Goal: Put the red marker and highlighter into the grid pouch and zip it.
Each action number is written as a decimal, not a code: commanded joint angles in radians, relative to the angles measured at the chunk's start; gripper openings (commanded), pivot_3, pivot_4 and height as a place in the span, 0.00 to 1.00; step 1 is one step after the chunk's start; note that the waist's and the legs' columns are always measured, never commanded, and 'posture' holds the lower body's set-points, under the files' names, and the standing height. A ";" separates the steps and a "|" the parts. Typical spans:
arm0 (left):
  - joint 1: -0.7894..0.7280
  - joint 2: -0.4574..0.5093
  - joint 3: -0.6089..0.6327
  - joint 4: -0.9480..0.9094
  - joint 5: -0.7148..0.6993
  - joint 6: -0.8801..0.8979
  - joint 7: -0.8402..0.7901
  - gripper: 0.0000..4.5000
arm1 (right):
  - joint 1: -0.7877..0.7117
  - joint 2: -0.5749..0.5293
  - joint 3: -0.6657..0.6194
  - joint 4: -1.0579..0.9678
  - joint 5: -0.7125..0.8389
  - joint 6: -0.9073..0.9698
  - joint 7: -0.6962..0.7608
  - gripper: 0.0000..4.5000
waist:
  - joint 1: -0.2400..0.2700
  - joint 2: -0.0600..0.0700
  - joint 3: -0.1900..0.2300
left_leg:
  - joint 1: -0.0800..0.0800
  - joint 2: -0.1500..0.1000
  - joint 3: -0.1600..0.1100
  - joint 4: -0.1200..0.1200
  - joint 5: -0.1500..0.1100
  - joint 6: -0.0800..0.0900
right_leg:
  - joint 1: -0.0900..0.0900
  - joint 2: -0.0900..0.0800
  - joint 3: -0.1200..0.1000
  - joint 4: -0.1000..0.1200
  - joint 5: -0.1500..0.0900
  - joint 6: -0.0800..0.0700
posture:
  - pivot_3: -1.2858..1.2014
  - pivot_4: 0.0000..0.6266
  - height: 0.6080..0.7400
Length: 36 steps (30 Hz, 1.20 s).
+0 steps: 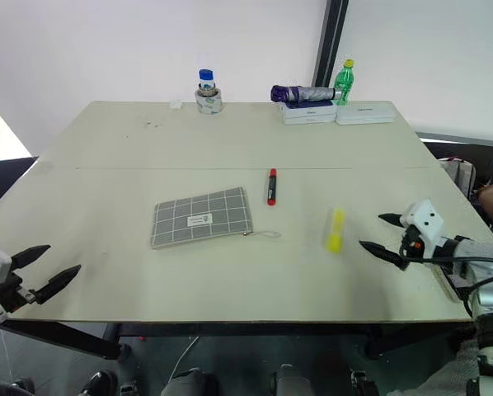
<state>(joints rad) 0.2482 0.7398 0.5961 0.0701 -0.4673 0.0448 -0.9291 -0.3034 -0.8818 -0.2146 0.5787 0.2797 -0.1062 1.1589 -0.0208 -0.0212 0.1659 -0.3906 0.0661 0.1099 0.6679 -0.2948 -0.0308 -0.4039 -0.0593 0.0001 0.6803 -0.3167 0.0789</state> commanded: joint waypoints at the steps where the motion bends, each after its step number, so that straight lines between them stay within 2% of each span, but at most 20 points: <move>1: 0.014 0.003 0.045 -0.008 -0.011 -0.060 -0.024 1.00 | -0.009 -0.021 -0.039 0.019 0.009 -0.035 0.000 1.00 | -0.002 0.000 0.000 | 0.000 0.000 0.000 0.000 0.000 0.000 | 0.000 0.000 0.000 0.000 0.000 0.000 | 0.52 0.24 1.00; 6: -0.009 0.009 0.025 0.026 0.051 -0.072 0.047 1.00 | -0.026 -0.010 -0.027 0.022 0.007 -0.034 -0.011 1.00 | 0.000 0.000 0.000 | 0.000 0.000 0.000 0.000 0.000 0.000 | 0.000 0.000 0.000 0.000 0.000 0.000 | 0.52 0.24 1.00; 26: -0.060 -0.006 0.004 0.043 0.055 -0.202 -0.002 1.00 | -0.096 0.028 -0.003 -0.001 0.002 -0.005 -0.031 1.00 | 0.000 0.000 0.000 | 0.000 0.000 0.000 0.000 0.000 0.000 | 0.000 0.000 0.000 0.000 0.000 0.000 | 0.52 0.24 1.00; 33: -0.119 0.044 -0.040 0.168 0.209 -0.380 0.049 1.00 | -0.125 0.072 0.035 -0.093 0.002 0.040 -0.053 1.00 | -0.002 0.000 0.000 | 0.000 0.000 0.000 0.000 0.000 0.000 | 0.000 0.000 0.000 0.000 0.000 0.000 | 0.52 0.24 1.00; 36: -0.205 0.061 -0.089 0.221 0.285 -0.478 0.097 1.00 | -0.186 0.159 0.089 -0.185 0.004 0.105 -0.105 1.00 | -0.002 0.000 0.000 | 0.000 0.000 0.000 0.000 0.000 0.000 | 0.000 0.000 0.000 0.001 0.000 0.000 | 0.52 0.24 1.00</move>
<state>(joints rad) 0.0687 0.7733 0.5251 0.2884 -0.2253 -0.3510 -0.8533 -0.4464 -0.7445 -0.1446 0.4746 0.2775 -0.0264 1.0829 -0.0226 -0.0210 0.1658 -0.3902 0.0666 0.1098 0.6680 -0.2945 -0.0315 -0.4039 -0.0584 0.0002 0.6810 -0.3161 0.0782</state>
